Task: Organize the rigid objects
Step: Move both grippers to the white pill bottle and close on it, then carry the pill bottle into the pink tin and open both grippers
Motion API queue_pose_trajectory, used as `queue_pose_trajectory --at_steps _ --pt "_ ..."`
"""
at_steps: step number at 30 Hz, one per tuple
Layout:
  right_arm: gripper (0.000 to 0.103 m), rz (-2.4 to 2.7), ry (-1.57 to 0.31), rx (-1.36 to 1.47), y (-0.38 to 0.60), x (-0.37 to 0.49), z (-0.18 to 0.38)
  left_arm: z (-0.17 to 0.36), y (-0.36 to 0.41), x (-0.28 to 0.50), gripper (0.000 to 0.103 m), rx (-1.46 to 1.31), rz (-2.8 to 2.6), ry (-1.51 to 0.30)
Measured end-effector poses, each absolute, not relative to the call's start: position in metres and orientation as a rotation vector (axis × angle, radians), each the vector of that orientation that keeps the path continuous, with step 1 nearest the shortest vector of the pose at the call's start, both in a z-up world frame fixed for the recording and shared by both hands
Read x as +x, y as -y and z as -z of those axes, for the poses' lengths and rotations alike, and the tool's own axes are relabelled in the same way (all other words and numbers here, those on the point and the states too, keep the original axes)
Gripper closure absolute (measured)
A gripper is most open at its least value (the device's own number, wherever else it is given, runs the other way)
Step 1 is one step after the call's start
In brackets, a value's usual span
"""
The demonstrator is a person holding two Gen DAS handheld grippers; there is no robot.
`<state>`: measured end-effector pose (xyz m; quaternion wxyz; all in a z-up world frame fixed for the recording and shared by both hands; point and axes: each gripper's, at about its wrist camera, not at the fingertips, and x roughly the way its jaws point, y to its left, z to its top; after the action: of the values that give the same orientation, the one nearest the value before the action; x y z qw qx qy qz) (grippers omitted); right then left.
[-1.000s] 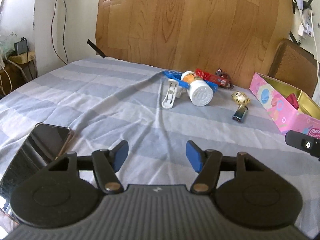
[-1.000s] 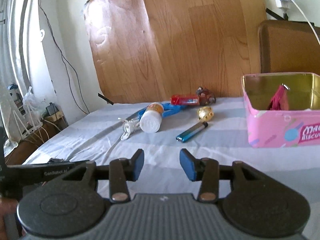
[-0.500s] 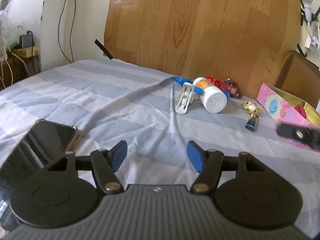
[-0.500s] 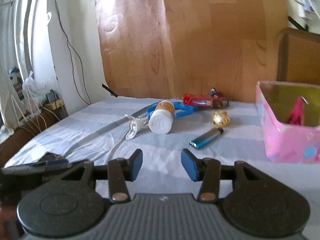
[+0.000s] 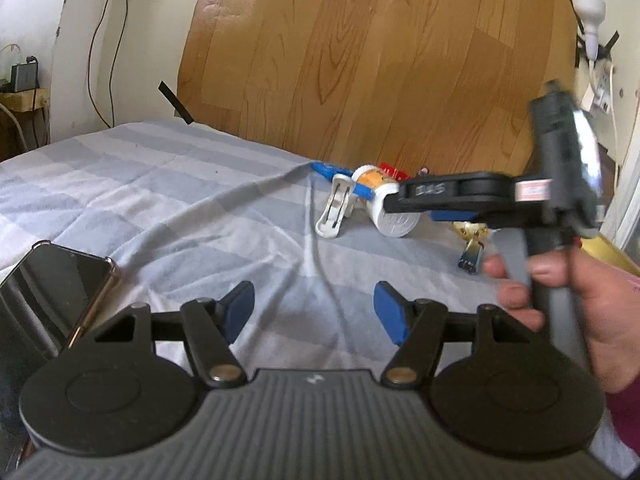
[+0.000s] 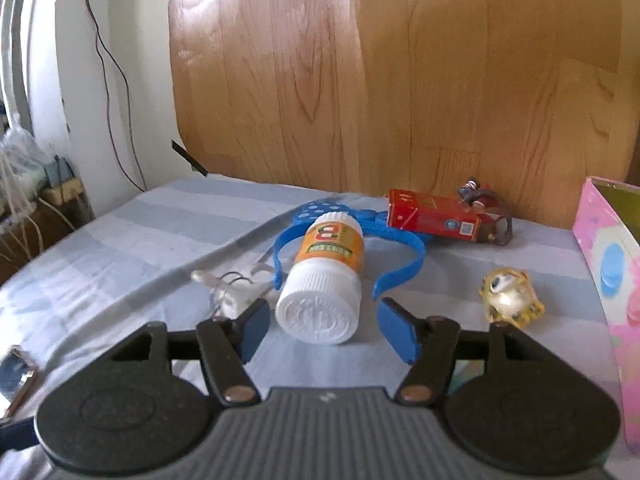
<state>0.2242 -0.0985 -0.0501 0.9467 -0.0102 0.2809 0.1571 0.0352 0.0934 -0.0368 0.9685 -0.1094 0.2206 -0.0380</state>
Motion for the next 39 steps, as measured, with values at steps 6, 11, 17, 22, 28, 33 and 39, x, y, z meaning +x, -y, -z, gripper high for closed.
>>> queue_pose_trajectory --at_steps 6,11,17,22,28,33,39 --pt "0.032 -0.297 -0.608 -0.029 0.092 0.246 0.062 0.037 -0.094 0.038 0.035 -0.229 0.086 -0.45" --pt "0.052 -0.328 -0.666 -0.003 0.091 0.254 0.068 0.038 -0.096 0.042 0.035 -0.239 0.081 -0.471" --pt "0.052 -0.538 -0.647 -0.068 0.135 0.161 0.046 0.04 -0.1 0.041 0.035 -0.251 0.127 -0.474" --pt "0.039 -0.591 -0.621 -0.179 0.178 0.072 0.052 0.033 -0.087 0.037 0.033 -0.244 0.247 -0.459" --pt "0.031 -0.505 -0.532 -0.13 0.204 0.042 0.051 0.016 -0.054 0.038 0.021 -0.279 0.336 -0.448" --pt "0.031 -0.532 -0.527 -0.09 0.199 0.041 0.058 0.003 -0.033 0.05 0.015 -0.169 0.323 -0.421" --pt "0.031 -0.571 -0.522 -0.093 0.191 0.052 0.062 0.01 -0.04 0.073 0.015 -0.236 0.359 -0.486"
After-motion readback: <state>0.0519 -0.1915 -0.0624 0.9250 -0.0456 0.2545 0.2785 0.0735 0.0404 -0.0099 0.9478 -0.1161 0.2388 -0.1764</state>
